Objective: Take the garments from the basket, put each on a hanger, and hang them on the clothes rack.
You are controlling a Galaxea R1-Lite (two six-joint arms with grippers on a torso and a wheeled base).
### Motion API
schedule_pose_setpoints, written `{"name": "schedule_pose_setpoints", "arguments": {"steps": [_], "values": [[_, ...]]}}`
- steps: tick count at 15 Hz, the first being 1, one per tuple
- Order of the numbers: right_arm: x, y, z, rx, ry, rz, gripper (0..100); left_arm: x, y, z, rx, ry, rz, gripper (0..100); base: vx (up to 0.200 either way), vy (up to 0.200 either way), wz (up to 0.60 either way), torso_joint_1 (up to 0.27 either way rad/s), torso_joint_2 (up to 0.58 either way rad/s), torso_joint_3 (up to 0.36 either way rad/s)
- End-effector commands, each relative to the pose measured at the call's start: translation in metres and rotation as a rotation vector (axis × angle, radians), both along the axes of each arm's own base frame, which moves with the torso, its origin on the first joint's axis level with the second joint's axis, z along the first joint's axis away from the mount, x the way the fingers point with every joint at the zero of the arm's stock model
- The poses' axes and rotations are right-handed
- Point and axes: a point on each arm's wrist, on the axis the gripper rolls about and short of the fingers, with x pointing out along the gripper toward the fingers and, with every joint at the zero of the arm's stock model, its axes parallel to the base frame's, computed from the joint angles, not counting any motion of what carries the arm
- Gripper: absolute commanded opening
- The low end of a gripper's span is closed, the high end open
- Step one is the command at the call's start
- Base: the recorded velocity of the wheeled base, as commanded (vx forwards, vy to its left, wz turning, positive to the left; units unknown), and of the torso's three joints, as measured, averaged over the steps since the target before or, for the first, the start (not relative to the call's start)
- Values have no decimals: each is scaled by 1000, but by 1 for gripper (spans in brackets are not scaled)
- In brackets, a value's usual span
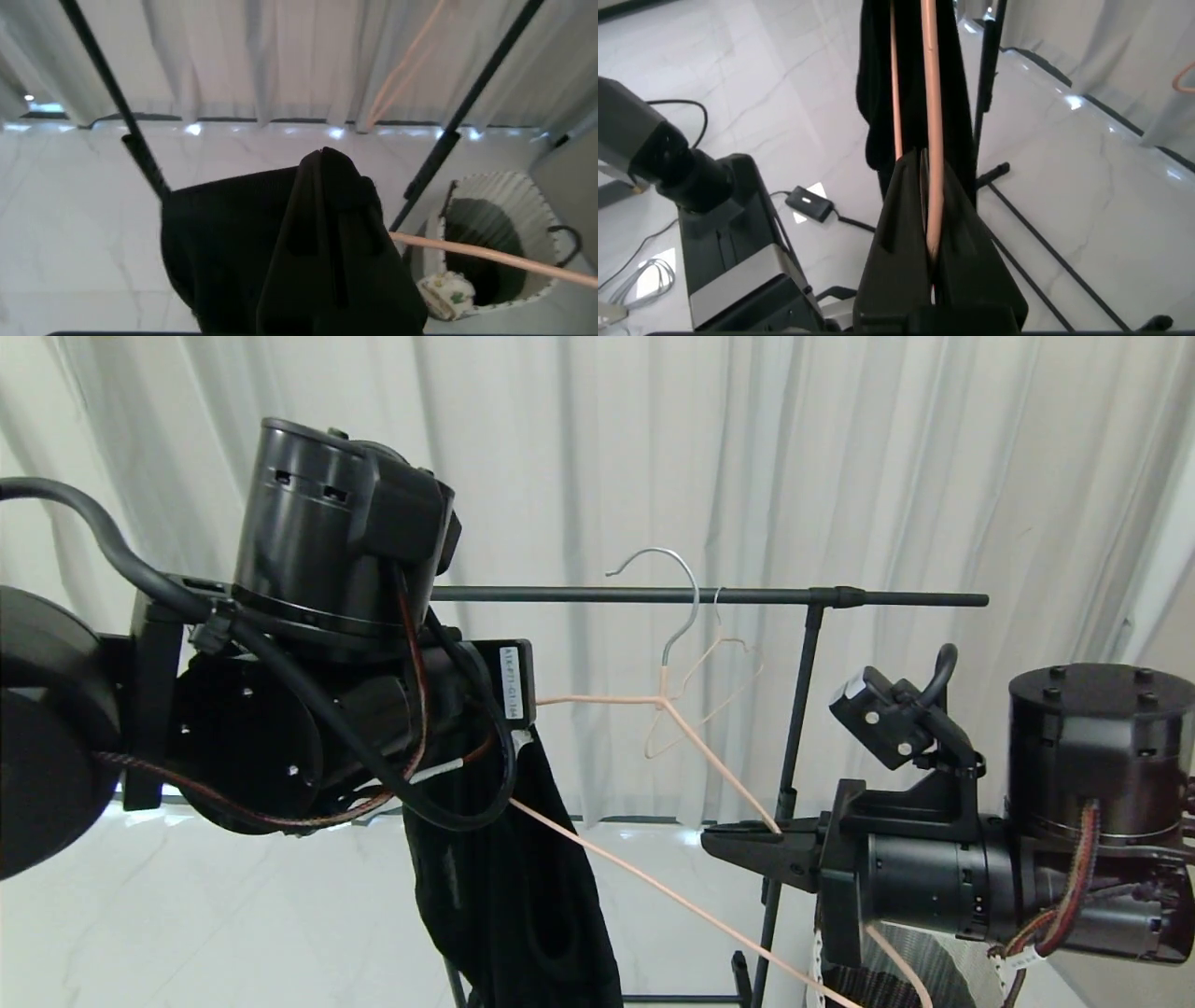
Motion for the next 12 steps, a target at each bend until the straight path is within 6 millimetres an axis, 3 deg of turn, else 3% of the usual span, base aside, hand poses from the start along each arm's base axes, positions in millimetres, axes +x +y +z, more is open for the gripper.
{"name": "schedule_pose_setpoints", "arguments": {"steps": [1,12], "values": [[1,6,-2,-4,7,12,0,-6,-10,12,-41,-30,-36,0,0,0,0,0,0,0],[4,34,2,17,30,-13,0,-32,-35,24,-77,-71,-150,0,0,0,0,0,0,0]]}}
